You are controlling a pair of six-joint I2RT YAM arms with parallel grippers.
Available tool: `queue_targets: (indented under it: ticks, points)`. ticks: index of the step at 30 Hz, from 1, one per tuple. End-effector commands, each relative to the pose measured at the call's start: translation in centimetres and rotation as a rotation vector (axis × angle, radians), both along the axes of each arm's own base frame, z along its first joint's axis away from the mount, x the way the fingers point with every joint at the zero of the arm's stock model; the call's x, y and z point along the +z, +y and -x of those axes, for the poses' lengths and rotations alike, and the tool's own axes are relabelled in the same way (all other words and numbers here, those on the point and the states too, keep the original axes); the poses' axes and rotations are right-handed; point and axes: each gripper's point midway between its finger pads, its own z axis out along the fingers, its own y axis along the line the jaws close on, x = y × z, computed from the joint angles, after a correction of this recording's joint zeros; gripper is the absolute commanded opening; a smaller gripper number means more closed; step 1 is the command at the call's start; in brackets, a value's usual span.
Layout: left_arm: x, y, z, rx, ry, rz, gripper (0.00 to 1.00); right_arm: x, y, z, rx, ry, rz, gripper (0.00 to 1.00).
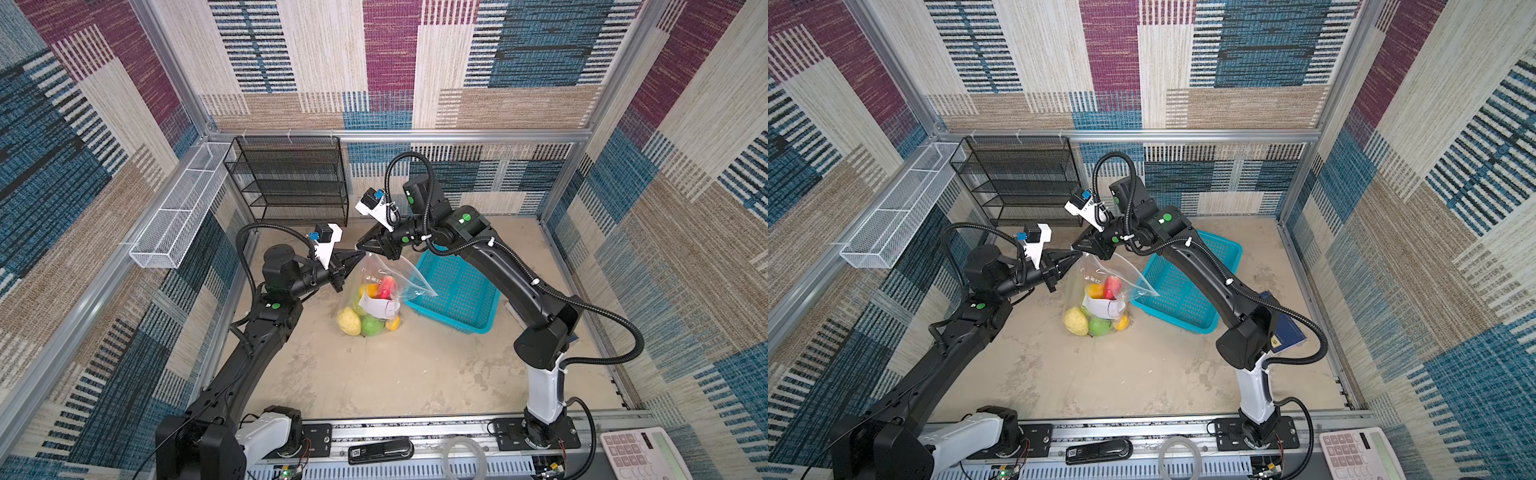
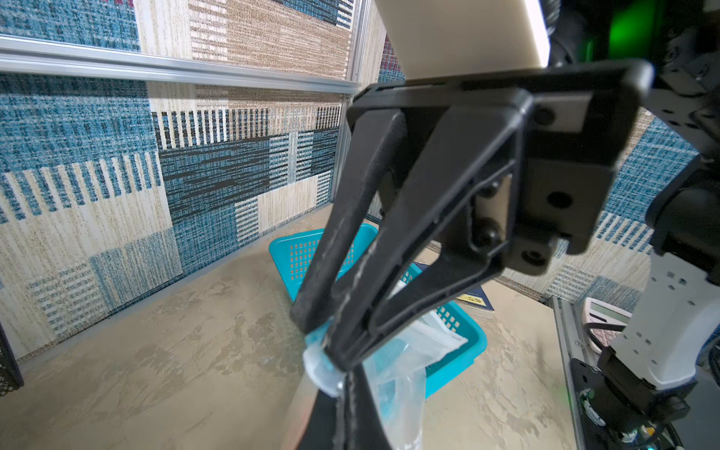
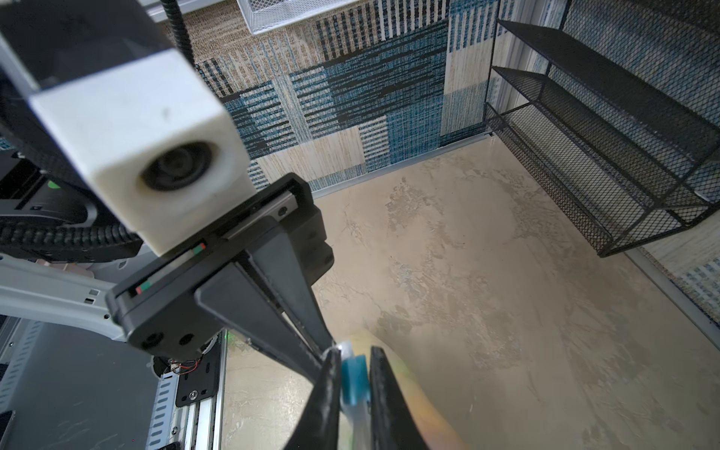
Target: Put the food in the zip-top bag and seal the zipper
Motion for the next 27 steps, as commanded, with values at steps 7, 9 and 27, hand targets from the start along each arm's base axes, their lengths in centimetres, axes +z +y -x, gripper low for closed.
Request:
queue_targets:
  ticks: [7, 9, 27]
  points:
    - [0.8, 0.5, -0.3, 0.044, -0.036, 0.011, 0.0, -2.2, -0.8, 0.0, -0.041, 0.014, 0.045, 0.06]
    - [0.6, 0.6, -0.3, 0.052, -0.036, 0.011, 0.0, -2.7, -1.2, -0.2, -0.059, 0.009, 0.057, 0.05]
    - [-0.1, -0.4, -0.1, -0.004, -0.003, 0.004, 0.0, -1.8, -0.1, 0.8, 0.036, 0.045, 0.011, 0.29]
